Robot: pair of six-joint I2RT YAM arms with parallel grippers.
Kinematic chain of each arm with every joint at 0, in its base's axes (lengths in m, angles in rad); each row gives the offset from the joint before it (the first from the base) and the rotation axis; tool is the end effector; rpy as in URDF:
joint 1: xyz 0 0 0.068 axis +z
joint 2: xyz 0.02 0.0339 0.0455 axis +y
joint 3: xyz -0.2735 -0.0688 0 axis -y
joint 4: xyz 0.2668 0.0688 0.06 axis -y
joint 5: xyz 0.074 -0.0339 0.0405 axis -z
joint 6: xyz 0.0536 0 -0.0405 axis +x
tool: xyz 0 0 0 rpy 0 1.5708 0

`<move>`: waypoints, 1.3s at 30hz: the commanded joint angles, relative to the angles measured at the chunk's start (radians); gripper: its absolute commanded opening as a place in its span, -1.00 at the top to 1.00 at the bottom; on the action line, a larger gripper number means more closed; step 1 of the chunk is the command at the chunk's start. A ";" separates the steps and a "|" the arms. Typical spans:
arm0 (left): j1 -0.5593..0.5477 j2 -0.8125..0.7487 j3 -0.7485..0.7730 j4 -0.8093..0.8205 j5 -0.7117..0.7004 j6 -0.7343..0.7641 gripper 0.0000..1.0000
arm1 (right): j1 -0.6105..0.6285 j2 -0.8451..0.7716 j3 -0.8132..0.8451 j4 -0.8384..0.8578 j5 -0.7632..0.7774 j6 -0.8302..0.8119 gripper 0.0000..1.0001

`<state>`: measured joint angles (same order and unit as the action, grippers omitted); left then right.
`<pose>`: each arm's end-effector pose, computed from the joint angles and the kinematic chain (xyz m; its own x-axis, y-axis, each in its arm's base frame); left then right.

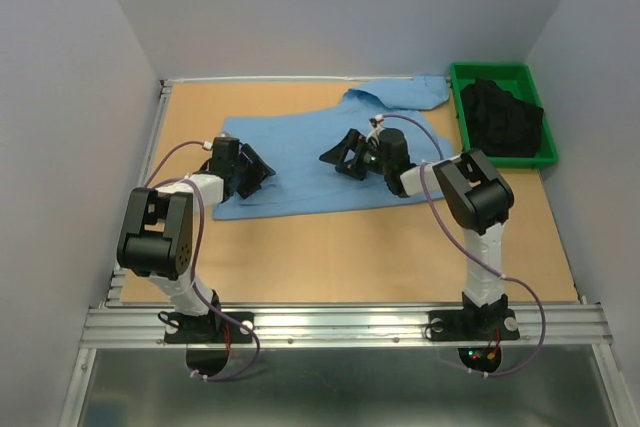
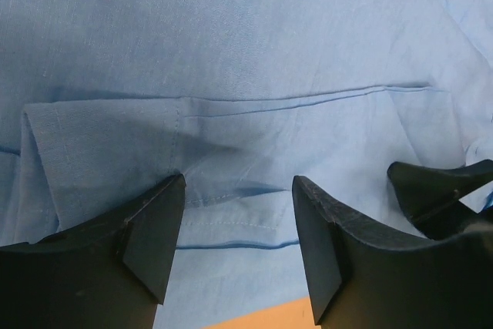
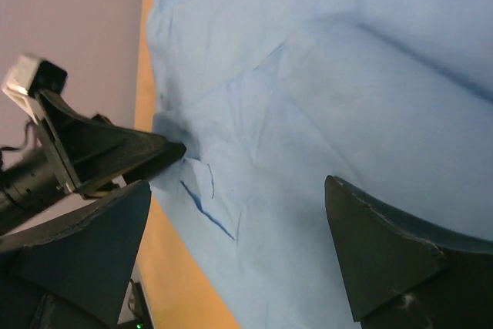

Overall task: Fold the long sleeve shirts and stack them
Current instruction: Fold the shirt

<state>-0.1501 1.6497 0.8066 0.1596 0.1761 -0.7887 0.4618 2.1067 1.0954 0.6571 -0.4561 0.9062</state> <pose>0.3566 -0.0634 0.1468 -0.6398 -0.6096 -0.4680 -0.2446 0.7387 -0.6280 0.4073 0.2291 0.1120 -0.7975 0.3925 -0.4582 -0.2304 0.5038 0.8325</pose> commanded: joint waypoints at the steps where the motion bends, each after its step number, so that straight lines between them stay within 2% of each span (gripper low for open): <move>1: 0.021 -0.019 -0.050 -0.095 -0.049 0.003 -0.40 | -0.132 -0.019 -0.120 0.091 0.050 -0.010 -1.00; 6: 0.043 -0.021 -0.056 -0.106 -0.024 0.022 -0.40 | -0.283 -0.057 -0.219 0.107 0.040 -0.047 -1.00; 8: 0.043 -0.025 -0.057 -0.106 -0.015 0.028 -0.40 | -0.304 -0.085 -0.223 0.105 0.028 -0.064 -1.00; 12: 0.043 -0.034 -0.050 -0.107 0.008 0.045 -0.40 | -0.278 -0.148 -0.166 0.102 -0.048 -0.086 -1.00; 17: 0.041 -0.037 -0.030 -0.123 0.006 0.066 -0.41 | -0.181 -0.168 -0.016 0.095 -0.073 -0.078 -1.00; 23: 0.043 -0.028 -0.009 -0.132 0.003 0.078 -0.41 | -0.060 -0.053 0.179 0.096 -0.127 -0.049 -1.00; 27: 0.043 -0.024 -0.006 -0.132 0.002 0.080 -0.41 | 0.001 0.105 0.302 0.095 -0.159 -0.021 -1.00; 31: 0.043 -0.016 -0.009 -0.134 -0.004 0.080 -0.41 | 0.021 0.209 0.391 0.093 -0.161 0.019 -1.00; 39: 0.044 -0.024 -0.024 -0.144 -0.015 0.080 -0.41 | -0.021 0.265 0.338 0.058 -0.089 0.000 -1.00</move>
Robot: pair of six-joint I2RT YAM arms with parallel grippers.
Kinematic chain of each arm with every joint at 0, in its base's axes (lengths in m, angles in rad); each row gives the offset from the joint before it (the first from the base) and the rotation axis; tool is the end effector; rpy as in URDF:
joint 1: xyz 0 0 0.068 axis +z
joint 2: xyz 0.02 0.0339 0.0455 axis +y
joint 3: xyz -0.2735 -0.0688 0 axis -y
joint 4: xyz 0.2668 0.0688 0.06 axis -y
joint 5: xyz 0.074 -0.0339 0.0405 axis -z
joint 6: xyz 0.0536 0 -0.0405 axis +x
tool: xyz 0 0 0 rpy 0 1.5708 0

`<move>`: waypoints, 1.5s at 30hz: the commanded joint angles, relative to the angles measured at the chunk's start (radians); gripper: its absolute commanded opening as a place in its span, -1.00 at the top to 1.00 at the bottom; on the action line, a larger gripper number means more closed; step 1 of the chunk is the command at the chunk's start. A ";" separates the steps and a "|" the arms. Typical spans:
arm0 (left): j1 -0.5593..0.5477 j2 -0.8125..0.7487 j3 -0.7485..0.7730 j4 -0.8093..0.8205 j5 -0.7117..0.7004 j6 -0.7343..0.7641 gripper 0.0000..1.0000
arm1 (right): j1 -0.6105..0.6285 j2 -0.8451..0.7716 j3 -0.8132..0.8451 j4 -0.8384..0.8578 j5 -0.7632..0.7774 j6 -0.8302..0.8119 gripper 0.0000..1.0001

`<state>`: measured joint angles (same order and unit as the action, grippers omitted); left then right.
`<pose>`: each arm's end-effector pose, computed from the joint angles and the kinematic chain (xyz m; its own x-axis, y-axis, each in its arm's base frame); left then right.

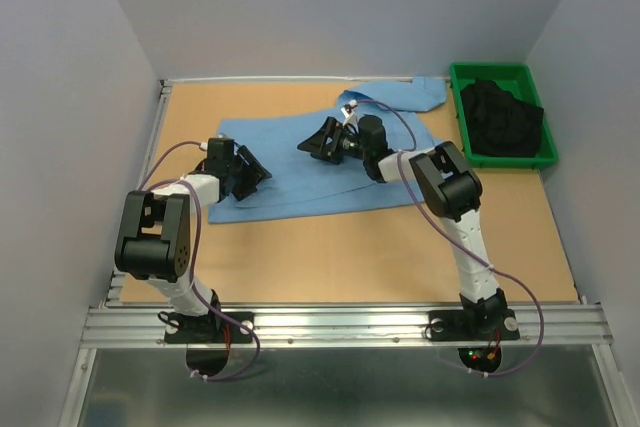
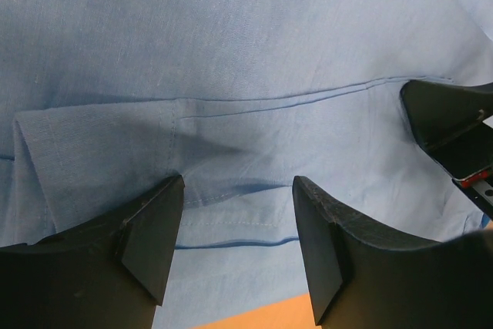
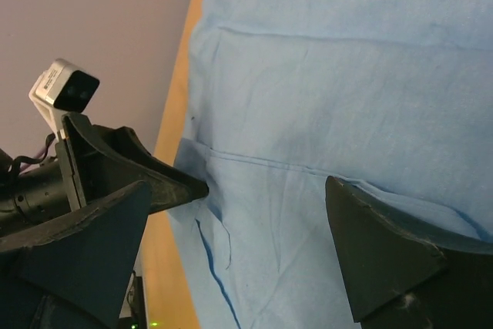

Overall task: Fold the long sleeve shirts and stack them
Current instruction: Fold the shirt

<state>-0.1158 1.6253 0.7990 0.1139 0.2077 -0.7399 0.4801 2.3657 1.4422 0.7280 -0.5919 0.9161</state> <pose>0.3518 -0.0521 0.1484 -0.6603 -0.5874 -0.4680 -0.2398 0.7554 -0.6098 0.4653 0.2760 0.1054 -0.7940 0.3287 -0.5113 -0.3923 0.3654 0.8441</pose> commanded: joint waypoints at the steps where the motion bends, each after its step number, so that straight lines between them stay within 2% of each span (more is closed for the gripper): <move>1: 0.014 0.002 -0.023 -0.100 -0.045 0.033 -0.41 | -0.052 0.001 -0.028 -0.016 0.058 -0.016 -1.00; 8: 0.027 -0.018 -0.049 -0.103 -0.044 0.031 -0.41 | -0.201 -0.078 -0.190 -0.076 0.164 -0.045 -1.00; 14: 0.034 -0.031 -0.041 -0.112 -0.048 0.043 -0.41 | -0.248 -0.226 -0.192 -0.301 0.241 -0.183 -1.00; 24: 0.042 -0.064 -0.055 -0.141 -0.057 0.054 -0.42 | -0.212 -0.471 -0.302 -0.240 0.069 -0.103 -1.00; 27: 0.044 -0.067 -0.054 -0.146 -0.062 0.059 -0.42 | -0.166 -0.480 -0.336 -0.214 0.021 -0.076 -1.00; 33: 0.050 -0.064 -0.047 -0.152 -0.065 0.057 -0.42 | -0.126 -0.474 -0.436 -0.150 0.020 -0.052 -1.00; 41: 0.059 -0.068 -0.057 -0.160 -0.074 0.053 -0.42 | -0.146 -0.457 -0.534 -0.148 0.061 -0.138 -1.00; 45: 0.065 -0.076 -0.067 -0.163 -0.076 0.057 -0.41 | -0.210 -0.459 -0.597 -0.148 0.090 -0.171 -1.00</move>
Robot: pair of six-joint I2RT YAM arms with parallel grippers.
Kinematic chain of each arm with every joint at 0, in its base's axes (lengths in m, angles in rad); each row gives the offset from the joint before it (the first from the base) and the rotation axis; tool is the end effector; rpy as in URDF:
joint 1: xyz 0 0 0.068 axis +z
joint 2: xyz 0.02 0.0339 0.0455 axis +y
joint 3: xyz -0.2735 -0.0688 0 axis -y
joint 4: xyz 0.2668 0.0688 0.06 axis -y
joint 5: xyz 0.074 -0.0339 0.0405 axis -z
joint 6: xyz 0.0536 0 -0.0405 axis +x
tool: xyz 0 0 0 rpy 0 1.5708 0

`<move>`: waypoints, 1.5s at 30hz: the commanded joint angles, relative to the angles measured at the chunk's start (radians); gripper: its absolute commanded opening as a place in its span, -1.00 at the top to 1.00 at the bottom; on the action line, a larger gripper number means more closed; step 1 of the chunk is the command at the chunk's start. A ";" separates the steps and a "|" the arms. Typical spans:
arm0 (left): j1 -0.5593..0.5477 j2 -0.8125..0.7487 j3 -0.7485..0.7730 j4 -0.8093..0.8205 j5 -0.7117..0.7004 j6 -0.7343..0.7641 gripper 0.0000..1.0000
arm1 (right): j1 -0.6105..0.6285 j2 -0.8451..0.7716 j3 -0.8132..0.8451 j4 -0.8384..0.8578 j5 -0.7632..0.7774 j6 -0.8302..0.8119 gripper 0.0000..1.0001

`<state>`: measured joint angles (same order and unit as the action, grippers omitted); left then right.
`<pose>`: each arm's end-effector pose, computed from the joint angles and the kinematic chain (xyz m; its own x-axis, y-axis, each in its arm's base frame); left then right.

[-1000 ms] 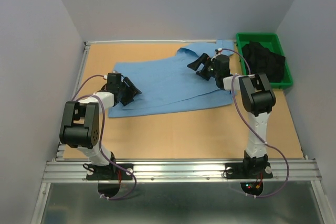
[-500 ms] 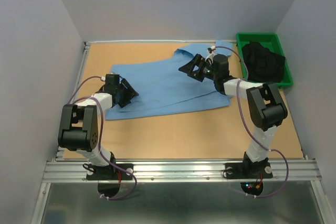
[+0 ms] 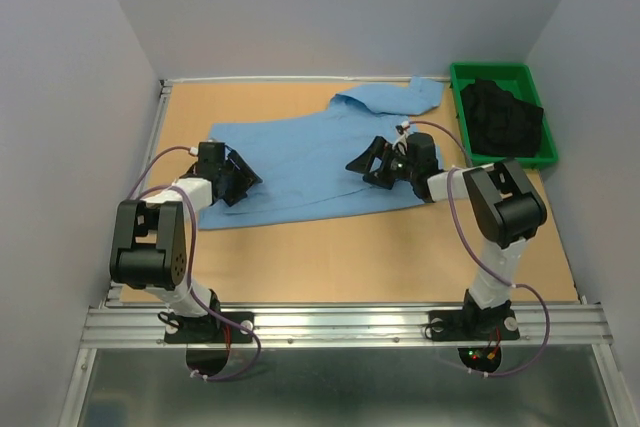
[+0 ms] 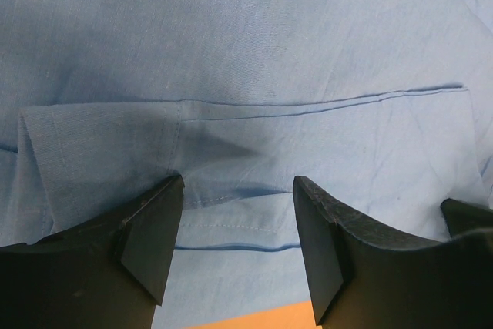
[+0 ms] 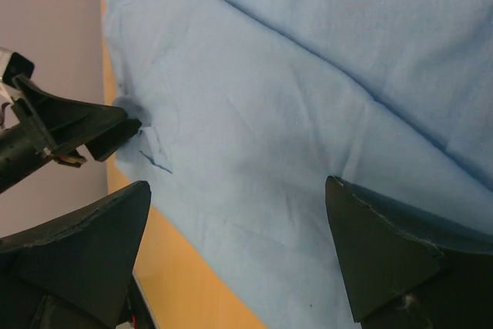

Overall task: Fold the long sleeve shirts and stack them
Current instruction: Fold the shirt

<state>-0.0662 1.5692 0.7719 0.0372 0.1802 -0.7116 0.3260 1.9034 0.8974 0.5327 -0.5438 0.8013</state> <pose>0.3394 -0.0321 0.1507 -0.6478 -0.6009 -0.4682 -0.3015 0.7667 -0.5668 0.3790 0.1574 0.1241 -0.8106 0.3748 -0.4499 -0.1841 0.5663 0.8034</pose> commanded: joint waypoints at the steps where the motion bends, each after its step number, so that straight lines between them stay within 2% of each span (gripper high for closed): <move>1: 0.016 -0.020 -0.043 -0.088 -0.050 0.029 -0.42 | -0.073 0.002 -0.064 0.047 0.050 -0.062 -1.00; 6: 0.022 -0.038 -0.062 -0.091 -0.053 0.029 -0.41 | -0.194 -0.007 -0.143 0.047 0.065 -0.088 -1.00; 11: 0.031 -0.073 -0.062 -0.120 -0.062 0.035 -0.42 | -0.295 -0.121 -0.187 0.011 0.080 -0.128 -1.00; 12: 0.031 -0.081 -0.057 -0.128 -0.064 0.038 -0.43 | -0.295 -0.153 -0.175 -0.029 0.099 -0.155 -1.00; 15: 0.031 -0.141 -0.039 -0.163 -0.084 0.060 -0.53 | -0.297 -0.243 -0.083 -0.334 0.220 -0.281 -1.00; 16: 0.031 -0.178 -0.028 -0.174 -0.090 0.073 -0.57 | -0.295 -0.295 -0.071 -0.374 0.279 -0.321 -1.00; 21: 0.029 -0.303 0.004 -0.276 -0.172 0.109 -0.72 | -0.280 -0.391 -0.017 -0.568 0.363 -0.395 -1.00; 26: 0.028 -0.394 -0.003 -0.315 -0.321 0.144 -0.75 | -0.121 -0.437 0.047 -0.740 0.592 -0.517 -1.00; 28: 0.025 -0.397 -0.011 -0.316 -0.341 0.150 -0.75 | -0.058 -0.419 0.084 -0.764 0.631 -0.533 -0.86; 30: 0.023 -0.377 -0.017 -0.318 -0.344 0.150 -0.75 | -0.033 -0.382 0.104 -0.774 0.642 -0.531 -0.38; 31: 0.020 -0.370 -0.022 -0.316 -0.338 0.146 -0.75 | -0.027 -0.354 0.109 -0.775 0.643 -0.519 0.02; 32: 0.017 -0.356 -0.023 -0.312 -0.338 0.143 -0.75 | -0.021 -0.345 0.110 -0.778 0.648 -0.511 0.14; 36: 0.009 -0.345 -0.037 -0.297 -0.337 0.130 -0.75 | -0.019 -0.319 0.081 -0.778 0.671 -0.467 0.17; 45: 0.008 -0.319 -0.059 -0.280 -0.314 0.120 -0.75 | -0.036 -0.299 -0.107 -0.781 0.725 -0.315 0.23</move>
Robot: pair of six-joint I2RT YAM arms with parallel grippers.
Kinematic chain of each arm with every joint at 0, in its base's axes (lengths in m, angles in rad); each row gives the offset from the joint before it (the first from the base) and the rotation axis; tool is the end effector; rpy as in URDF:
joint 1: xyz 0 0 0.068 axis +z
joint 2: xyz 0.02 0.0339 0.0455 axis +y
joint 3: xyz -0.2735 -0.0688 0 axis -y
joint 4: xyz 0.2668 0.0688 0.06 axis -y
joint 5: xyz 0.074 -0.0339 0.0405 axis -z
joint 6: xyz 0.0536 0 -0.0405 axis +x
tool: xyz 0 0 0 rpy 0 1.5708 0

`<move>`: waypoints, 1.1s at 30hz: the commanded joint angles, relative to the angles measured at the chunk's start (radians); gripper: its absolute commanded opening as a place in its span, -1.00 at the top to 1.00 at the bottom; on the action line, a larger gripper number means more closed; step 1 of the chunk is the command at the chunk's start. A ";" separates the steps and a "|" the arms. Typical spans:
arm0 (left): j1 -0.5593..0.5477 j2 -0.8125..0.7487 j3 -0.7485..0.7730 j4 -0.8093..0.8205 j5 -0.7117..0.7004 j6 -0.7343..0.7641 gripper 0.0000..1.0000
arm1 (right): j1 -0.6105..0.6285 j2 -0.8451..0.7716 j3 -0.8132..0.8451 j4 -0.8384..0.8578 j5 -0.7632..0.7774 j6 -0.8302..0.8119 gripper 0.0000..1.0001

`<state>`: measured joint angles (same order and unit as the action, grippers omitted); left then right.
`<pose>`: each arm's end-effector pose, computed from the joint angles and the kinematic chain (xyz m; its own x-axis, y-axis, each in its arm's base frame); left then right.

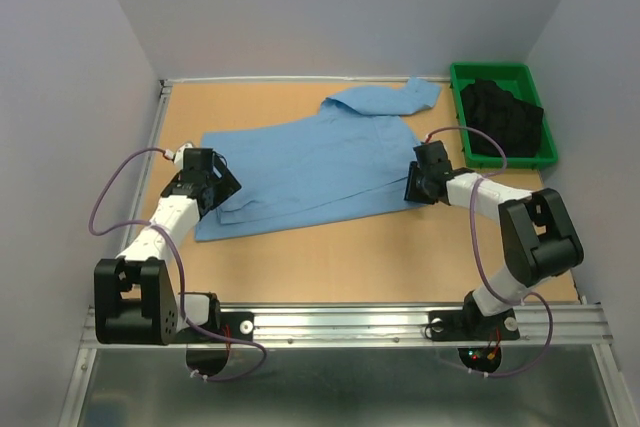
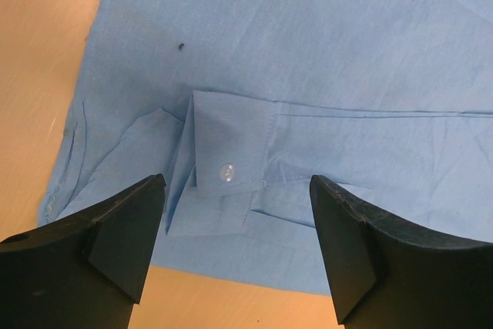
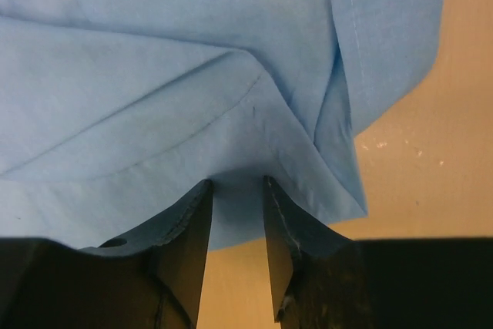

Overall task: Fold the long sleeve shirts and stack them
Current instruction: Fold the shirt

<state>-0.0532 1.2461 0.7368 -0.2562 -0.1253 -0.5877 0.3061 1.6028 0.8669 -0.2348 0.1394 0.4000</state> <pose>0.2866 -0.0086 0.2069 -0.5552 -0.5213 -0.6481 -0.4146 0.8489 -0.3277 0.3251 0.0949 0.1474 -0.8119 0.1479 -0.5648 0.1005 0.9884 0.1143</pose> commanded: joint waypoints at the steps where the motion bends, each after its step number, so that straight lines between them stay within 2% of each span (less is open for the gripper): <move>1: -0.005 0.007 -0.034 0.017 -0.007 -0.004 -0.75 | -0.021 -0.003 -0.091 -0.015 0.040 0.101 0.24; 5: -0.005 0.016 -0.042 0.018 -0.004 -0.008 -0.75 | -0.035 -0.027 -0.158 -0.044 0.025 0.158 0.34; 11: -0.005 0.003 -0.040 -0.014 -0.013 0.002 -0.75 | -0.036 -0.075 -0.233 -0.199 -0.023 0.276 0.33; 17: -0.004 -0.085 -0.033 -0.074 -0.053 0.020 -0.75 | -0.036 -0.279 -0.263 -0.345 -0.032 0.310 0.24; 21: -0.004 -0.120 -0.017 -0.083 -0.043 0.028 -0.75 | -0.036 -0.369 -0.152 -0.374 -0.015 0.261 0.10; 24: -0.005 -0.097 0.018 -0.074 -0.024 0.034 -0.75 | -0.035 -0.365 -0.036 -0.356 -0.014 0.174 0.04; 28: -0.020 -0.051 0.070 -0.054 0.021 0.029 -0.74 | -0.024 -0.288 0.075 -0.311 -0.049 0.094 0.03; 33: -0.126 0.062 0.134 -0.037 0.012 -0.001 -0.72 | 0.037 -0.149 0.144 -0.250 -0.066 0.059 0.07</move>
<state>-0.1204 1.2499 0.8085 -0.3168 -0.1169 -0.5766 0.2993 1.3788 0.9543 -0.5358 0.0895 0.5217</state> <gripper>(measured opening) 0.861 0.475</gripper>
